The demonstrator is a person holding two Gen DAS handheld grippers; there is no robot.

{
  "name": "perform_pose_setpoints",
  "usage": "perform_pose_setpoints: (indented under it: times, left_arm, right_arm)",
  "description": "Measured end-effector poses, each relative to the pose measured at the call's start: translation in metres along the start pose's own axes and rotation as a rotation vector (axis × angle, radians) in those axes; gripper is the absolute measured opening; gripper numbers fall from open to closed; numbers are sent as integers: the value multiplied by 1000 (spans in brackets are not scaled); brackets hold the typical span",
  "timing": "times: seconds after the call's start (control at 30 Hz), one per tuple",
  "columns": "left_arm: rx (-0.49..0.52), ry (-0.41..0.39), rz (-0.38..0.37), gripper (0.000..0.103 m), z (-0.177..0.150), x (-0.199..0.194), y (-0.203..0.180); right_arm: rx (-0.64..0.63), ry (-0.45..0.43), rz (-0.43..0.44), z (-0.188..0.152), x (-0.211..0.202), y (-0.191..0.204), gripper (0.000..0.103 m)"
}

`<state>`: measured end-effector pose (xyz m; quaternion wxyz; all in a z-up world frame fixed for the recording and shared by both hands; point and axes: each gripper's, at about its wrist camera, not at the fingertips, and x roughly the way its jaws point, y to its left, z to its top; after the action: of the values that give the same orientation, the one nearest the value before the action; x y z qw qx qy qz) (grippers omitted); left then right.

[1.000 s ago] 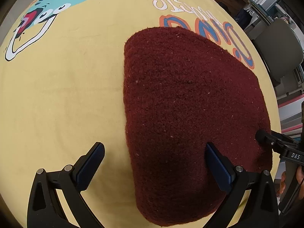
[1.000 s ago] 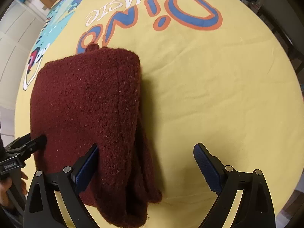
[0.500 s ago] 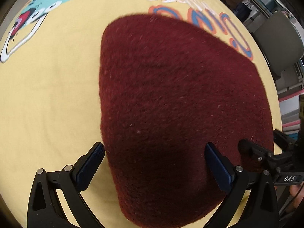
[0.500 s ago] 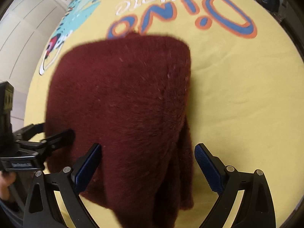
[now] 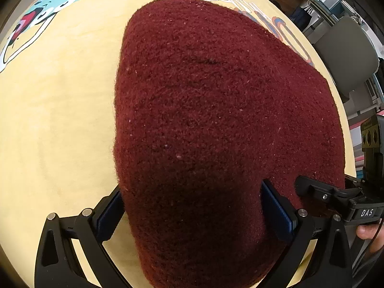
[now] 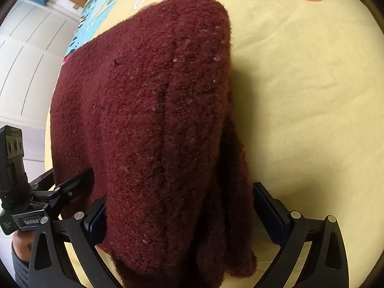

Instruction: Fold small clothes

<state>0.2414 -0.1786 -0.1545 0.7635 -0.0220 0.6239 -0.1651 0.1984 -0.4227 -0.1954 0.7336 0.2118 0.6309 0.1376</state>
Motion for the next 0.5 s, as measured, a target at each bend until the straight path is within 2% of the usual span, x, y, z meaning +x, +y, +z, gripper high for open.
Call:
perform_pose_setpoints:
  times: [0.03,0.1,0.37,0.43,0.5]
  left_arm:
    - [2,1,-7,99,0,0,0]
    - [7,-1,-8,97,1,0,-2]
    - [33,0,-25,82,4,-2,-3]
    - [35,-7,-38,72,3,-3,-7]
    - [45,-17,-48,63,2,-7,-9]
  right_arm:
    - [2,0,7,0,0,1,99]
    - [6,-2,37,-1,-2,1,88]
    - [-2,-12,27,-2,-3,14,74]
    - [-8,-21,22,-3,-4,18,67]
    - [-27,-34,1,-5,-8,26,56]
